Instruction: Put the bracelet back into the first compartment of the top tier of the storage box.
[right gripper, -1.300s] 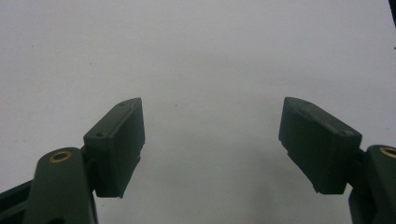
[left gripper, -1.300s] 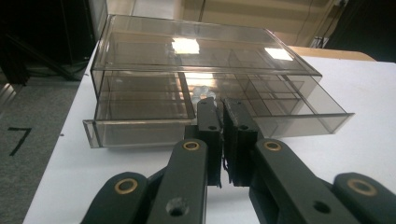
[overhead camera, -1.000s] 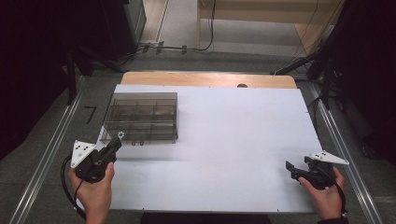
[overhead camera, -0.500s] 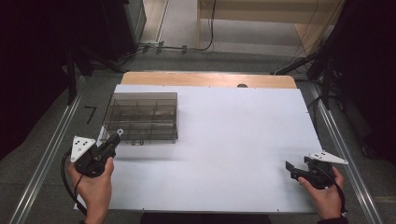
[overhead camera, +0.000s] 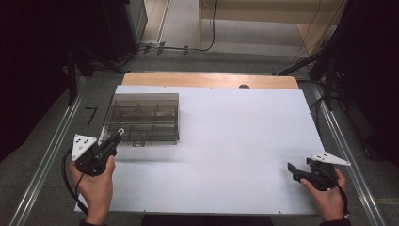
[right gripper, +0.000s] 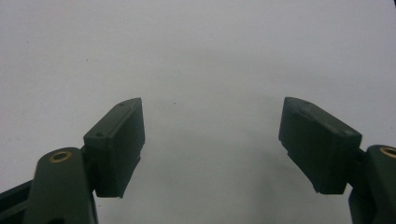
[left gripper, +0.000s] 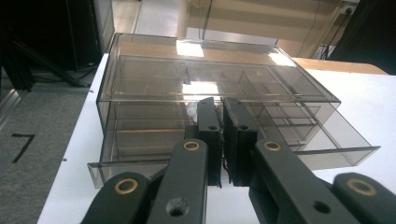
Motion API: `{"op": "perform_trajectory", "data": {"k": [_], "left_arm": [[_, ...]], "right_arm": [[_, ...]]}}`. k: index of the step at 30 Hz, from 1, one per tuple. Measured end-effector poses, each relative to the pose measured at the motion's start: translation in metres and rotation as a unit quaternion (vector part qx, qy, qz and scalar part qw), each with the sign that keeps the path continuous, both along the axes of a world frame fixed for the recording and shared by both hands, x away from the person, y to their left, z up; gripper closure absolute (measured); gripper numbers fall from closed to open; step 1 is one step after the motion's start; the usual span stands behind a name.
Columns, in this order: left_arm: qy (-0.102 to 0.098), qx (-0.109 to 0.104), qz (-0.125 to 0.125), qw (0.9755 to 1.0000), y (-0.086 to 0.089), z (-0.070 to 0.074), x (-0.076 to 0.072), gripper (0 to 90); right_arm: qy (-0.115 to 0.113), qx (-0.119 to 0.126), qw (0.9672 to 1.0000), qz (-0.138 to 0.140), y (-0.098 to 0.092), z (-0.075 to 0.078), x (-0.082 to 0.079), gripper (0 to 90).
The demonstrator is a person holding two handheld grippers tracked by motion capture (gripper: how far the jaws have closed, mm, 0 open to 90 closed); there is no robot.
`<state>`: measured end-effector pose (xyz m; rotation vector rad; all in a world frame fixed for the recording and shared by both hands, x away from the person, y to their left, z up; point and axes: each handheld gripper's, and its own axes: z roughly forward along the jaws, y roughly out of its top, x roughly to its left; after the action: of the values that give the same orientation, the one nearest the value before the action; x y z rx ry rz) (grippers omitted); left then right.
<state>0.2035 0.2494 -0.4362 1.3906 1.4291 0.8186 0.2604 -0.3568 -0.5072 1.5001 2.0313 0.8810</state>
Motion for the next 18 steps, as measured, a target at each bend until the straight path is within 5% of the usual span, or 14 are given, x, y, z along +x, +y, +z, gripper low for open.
{"op": "perform_trajectory", "data": {"k": [18], "left_arm": [[-0.013, -0.004, 0.005, 0.9999, 0.0048, 0.0051, 0.0011, 87.3]], "right_arm": [[0.003, -0.001, 1.0000, 0.000, 0.0004, -0.0003, 0.0004, 21.7]]}}
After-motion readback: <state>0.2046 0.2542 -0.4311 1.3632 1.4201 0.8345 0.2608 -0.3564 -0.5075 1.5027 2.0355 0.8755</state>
